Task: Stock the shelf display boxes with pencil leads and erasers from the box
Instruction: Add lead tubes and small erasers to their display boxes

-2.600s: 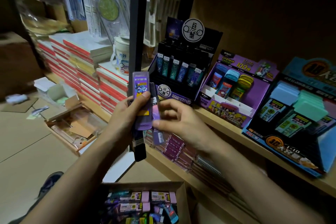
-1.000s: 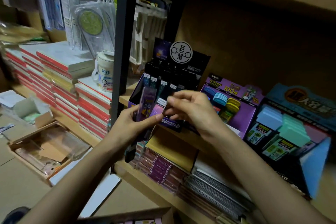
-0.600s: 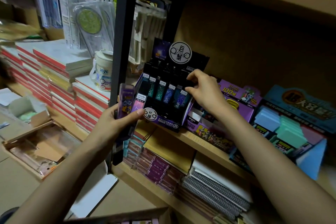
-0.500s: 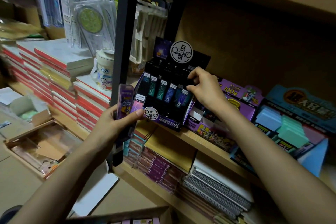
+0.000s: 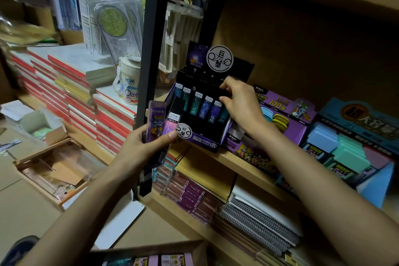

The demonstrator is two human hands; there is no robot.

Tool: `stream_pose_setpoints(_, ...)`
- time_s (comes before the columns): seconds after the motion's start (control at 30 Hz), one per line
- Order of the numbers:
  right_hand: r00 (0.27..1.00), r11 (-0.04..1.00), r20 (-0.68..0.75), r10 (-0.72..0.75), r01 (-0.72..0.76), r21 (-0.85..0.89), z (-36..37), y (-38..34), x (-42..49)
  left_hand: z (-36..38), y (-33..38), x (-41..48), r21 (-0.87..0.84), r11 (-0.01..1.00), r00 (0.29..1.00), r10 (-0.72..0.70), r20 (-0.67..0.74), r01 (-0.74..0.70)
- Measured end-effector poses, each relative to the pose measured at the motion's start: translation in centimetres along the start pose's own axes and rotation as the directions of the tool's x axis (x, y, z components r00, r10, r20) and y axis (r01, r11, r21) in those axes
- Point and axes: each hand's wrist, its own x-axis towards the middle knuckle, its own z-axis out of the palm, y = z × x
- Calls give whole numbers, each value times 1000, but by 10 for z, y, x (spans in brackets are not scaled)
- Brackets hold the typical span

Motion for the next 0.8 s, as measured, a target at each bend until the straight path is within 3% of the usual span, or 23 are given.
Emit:
stream_pose_setpoints(0.07,1000,995,-16,-15,13,-94,-2,0,-3,3,-1,-1,8,1000,1000,-3,15,2)
stream_pose_setpoints(0.13,999,996,-35,-18,15,-83,-8,0,-7,4,-2,-1,11,1000,1000,-4,17,4)
stream_pose_setpoints(0.27,994,987,-95,-53,66,147,-20,-10,-30,7,-2,-1,2,1000,1000,18,25,-18)
stream_pose_setpoints(0.4,970,794,244,19,-163,586,-18,-40,-57,12,-3,-1,-25,999,994,28,106,-25)
stream_pose_setpoints(0.57,940,619,342,1,-269,738,-13,-58,-66,22,-4,-6,-10,999,980,32,195,-31)
stream_pose_setpoints(0.67,956,576,287,53,-264,774,-31,-51,-54,22,-4,-7,-21,999,981,39,192,-36)
stream_pose_setpoints(0.8,980,676,93,178,-190,712,-65,-26,-24,16,-2,-4,-91,996,986,33,164,-18)
